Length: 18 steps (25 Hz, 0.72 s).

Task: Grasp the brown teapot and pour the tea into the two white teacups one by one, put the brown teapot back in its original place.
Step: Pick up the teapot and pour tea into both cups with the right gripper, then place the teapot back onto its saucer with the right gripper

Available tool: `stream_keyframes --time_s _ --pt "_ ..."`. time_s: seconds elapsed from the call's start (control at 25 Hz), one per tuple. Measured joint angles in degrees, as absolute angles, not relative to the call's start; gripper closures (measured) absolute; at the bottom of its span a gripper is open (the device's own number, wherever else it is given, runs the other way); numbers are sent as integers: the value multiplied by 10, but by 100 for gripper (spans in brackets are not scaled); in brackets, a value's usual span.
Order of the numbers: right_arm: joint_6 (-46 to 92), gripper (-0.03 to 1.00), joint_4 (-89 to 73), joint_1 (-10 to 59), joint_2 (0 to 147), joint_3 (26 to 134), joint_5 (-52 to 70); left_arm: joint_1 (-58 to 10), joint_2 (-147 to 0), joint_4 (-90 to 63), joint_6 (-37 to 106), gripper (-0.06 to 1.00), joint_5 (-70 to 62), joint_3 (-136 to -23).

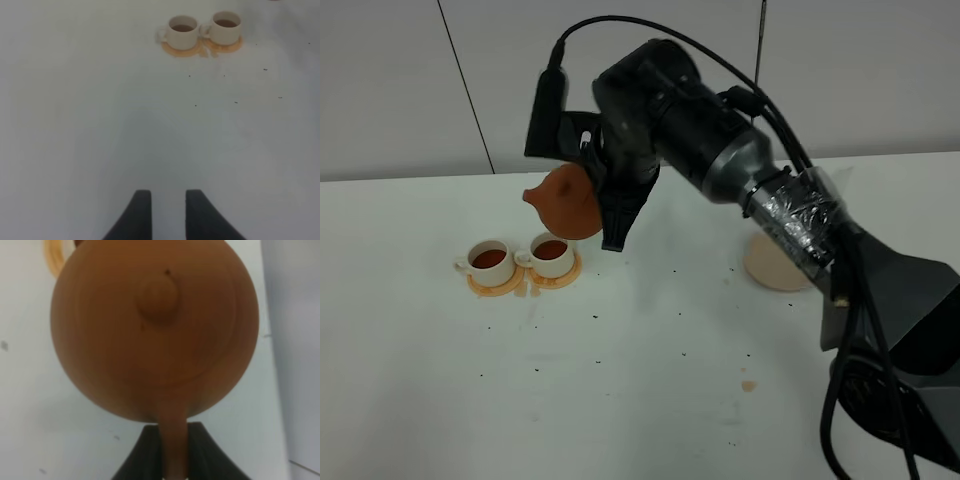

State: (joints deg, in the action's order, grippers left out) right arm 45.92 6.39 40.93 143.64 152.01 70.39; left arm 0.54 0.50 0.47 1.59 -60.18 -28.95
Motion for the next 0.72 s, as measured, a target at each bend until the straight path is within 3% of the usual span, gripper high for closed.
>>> stream_keyframes --time_s 0.72 --pt "410 87 -92 353 1434 1466 706 5 5 5 15 70 -602 -290"
